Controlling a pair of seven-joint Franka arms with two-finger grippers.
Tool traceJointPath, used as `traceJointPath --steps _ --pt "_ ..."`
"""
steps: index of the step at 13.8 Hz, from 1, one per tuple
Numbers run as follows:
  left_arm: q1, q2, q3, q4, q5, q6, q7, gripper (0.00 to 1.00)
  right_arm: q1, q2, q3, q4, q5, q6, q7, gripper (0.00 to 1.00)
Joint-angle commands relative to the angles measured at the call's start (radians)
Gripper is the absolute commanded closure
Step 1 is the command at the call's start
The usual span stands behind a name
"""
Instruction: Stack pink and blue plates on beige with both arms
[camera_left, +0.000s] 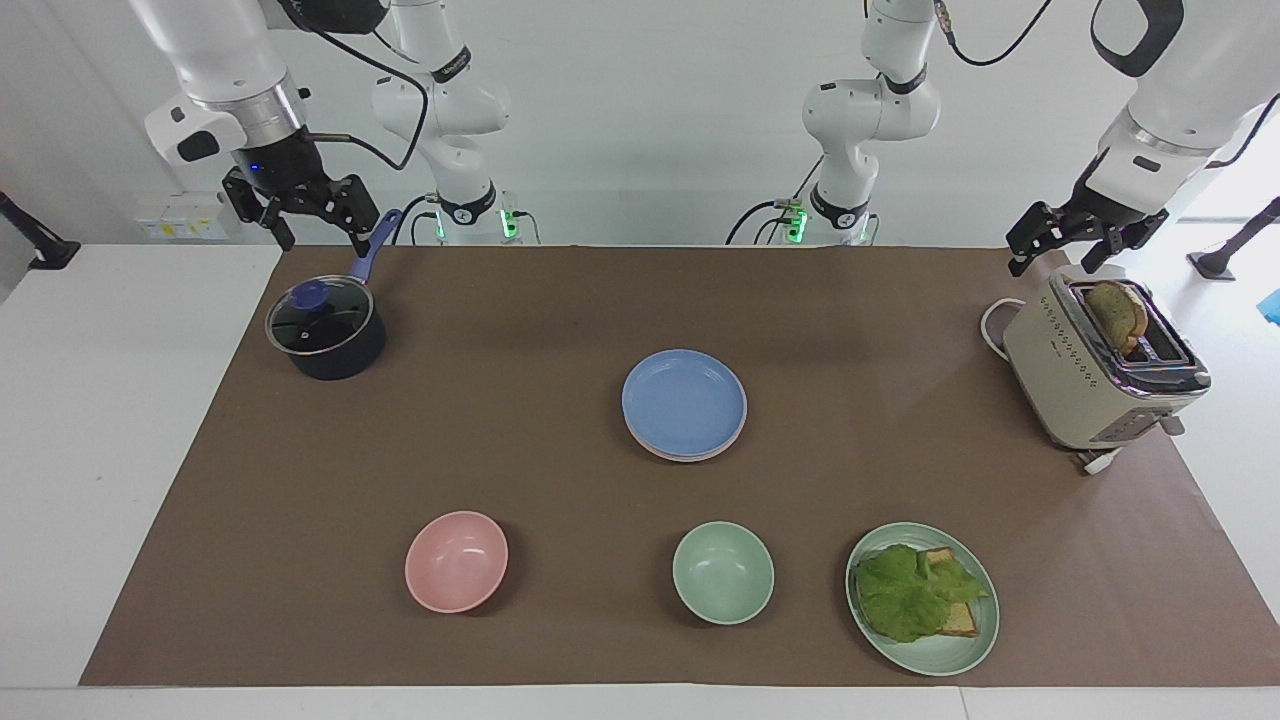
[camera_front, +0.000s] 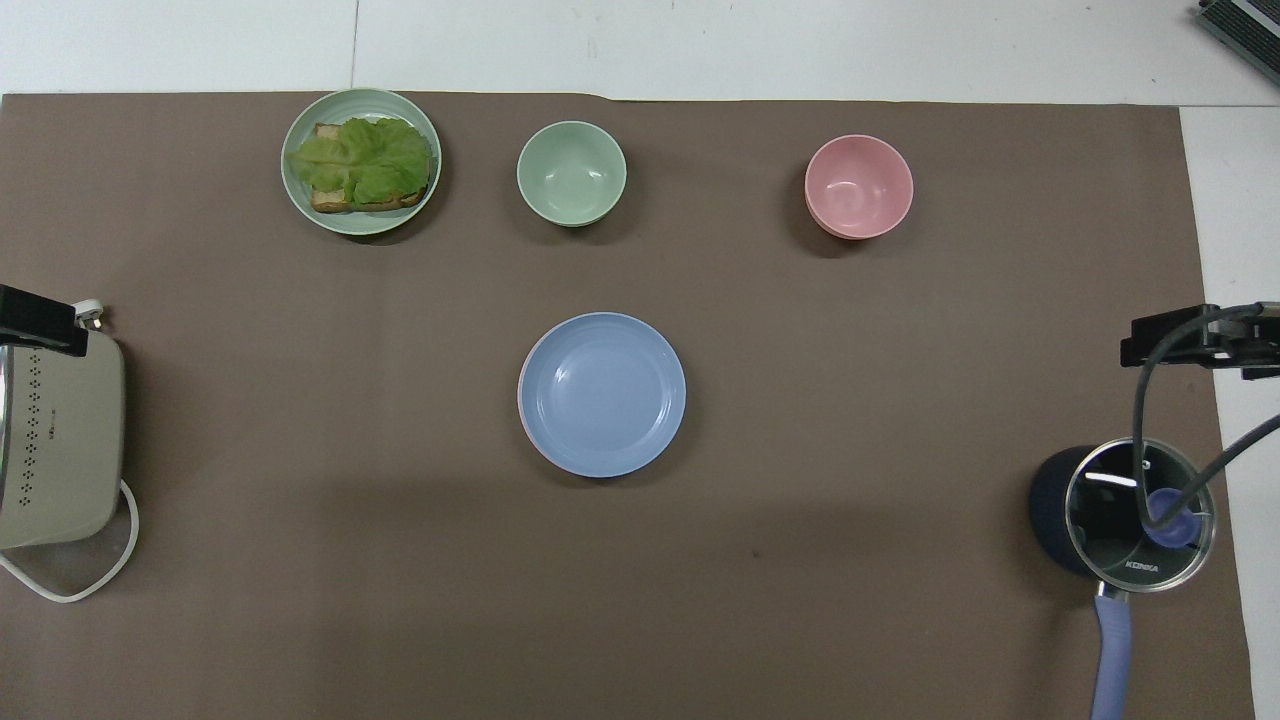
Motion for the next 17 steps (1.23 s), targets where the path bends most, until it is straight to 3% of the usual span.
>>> traceJointPath --steps 1,17 --pt "0.006 -0.021 -0.004 -0.024 0.005 0.002 0.000 0.00 0.008 -0.023 -0.008 -0.021 0.000 -0.007 -0.026 0.00" --pt "0.006 -0.021 -0.004 -0.024 0.007 0.002 0.000 0.00 0.006 -0.020 -0.012 -0.007 0.055 -0.058 -0.050 0.00"
